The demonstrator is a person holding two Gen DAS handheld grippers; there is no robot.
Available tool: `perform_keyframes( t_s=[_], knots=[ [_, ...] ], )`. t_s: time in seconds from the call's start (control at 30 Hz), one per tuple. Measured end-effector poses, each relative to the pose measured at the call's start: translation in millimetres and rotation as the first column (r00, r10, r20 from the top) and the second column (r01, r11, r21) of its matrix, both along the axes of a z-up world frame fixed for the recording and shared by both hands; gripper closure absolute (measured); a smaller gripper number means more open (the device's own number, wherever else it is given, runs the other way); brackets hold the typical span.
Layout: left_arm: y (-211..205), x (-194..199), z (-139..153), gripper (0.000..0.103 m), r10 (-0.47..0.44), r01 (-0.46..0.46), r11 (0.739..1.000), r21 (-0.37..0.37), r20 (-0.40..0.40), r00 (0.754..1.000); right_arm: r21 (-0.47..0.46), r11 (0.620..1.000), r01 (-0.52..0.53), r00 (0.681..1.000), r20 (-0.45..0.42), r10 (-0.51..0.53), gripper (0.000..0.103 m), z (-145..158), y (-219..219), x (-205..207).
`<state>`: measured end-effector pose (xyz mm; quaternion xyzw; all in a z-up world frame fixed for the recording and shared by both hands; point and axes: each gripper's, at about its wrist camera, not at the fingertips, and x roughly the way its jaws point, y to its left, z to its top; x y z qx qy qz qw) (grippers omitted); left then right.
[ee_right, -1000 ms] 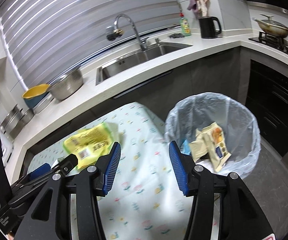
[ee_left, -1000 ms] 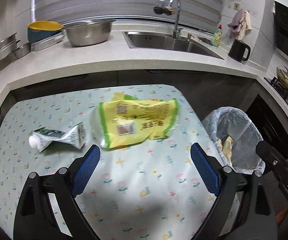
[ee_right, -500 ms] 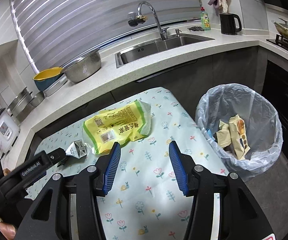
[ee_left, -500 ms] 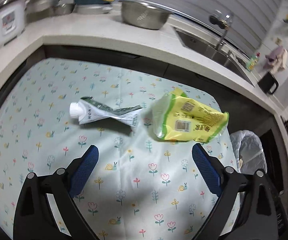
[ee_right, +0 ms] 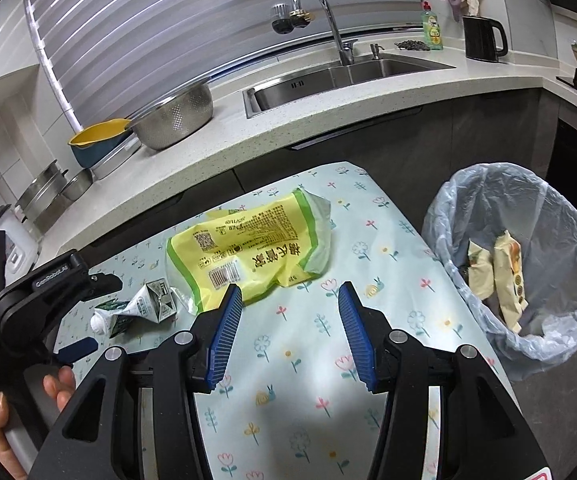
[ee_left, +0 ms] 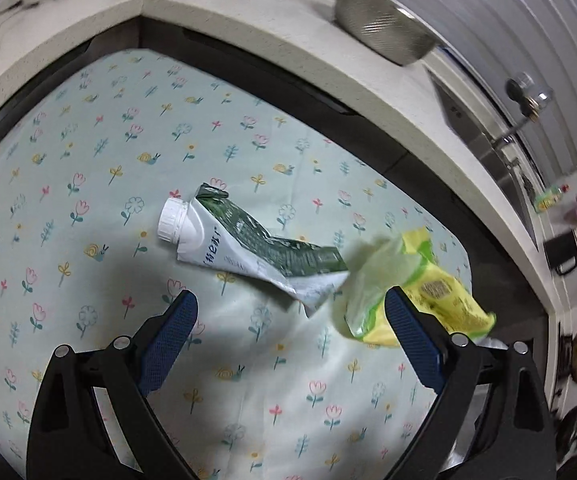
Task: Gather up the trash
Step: 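Move both grippers back to the tube and yellow-green bag on the mat, then grasp the white-green tube with the left gripper while the right grasps the yellow-green bag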
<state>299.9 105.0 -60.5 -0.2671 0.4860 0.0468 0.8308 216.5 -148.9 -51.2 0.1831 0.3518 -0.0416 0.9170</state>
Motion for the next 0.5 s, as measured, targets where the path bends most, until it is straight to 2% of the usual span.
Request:
perform_keyframes(
  t_s=[0.1, 0.2, 0.27, 0.3, 0.37, 0.4, 0.47, 0.5],
  knots=[
    [7, 14, -9, 0.014, 0.062, -0.065, 0.996, -0.057, -0.056, 0.997, 0.002, 1.000, -0.013, 1.000, 0.014, 0.013, 0.054, 6, 1, 17],
    [8, 26, -12, 0.023, 0.086, -0.093, 0.993, -0.076, -0.085, 0.993, -0.002, 1.000, -0.022, 0.999, 0.039, 0.022, 0.054, 17, 0, 38],
    [7, 33, -15, 0.039, 0.085, -0.092, 0.993, -0.074, -0.101, 0.991, -0.005, 1.000, -0.025, 0.999, 0.048, 0.025, 0.054, 22, -1, 55],
    [6, 36, -17, 0.042, 0.078, -0.087, 0.993, -0.074, -0.114, 0.990, -0.007, 1.000, -0.022, 0.999, 0.049, 0.022, 0.054, 23, -2, 61],
    [5, 38, -21, 0.057, 0.071, -0.081, 0.994, -0.080, -0.125, 0.990, -0.004, 1.000, -0.017, 0.999, 0.043, 0.017, 0.054, 22, -4, 76],
    [5, 38, -22, 0.059, 0.065, -0.075, 0.994, -0.077, -0.125, 0.990, -0.002, 1.000, -0.017, 0.999, 0.038, 0.017, 0.054, 21, -5, 83],
    [2, 38, -23, 0.074, 0.039, -0.047, 0.997, -0.057, -0.123, 0.992, -0.003, 1.000, -0.020, 1.000, 0.022, 0.020, 0.054, 17, -6, 98],
    [2, 37, -23, 0.078, 0.030, -0.035, 0.998, -0.046, -0.120, 0.992, -0.008, 1.000, -0.022, 1.000, 0.015, 0.022, 0.054, 16, -6, 104]
  ],
)
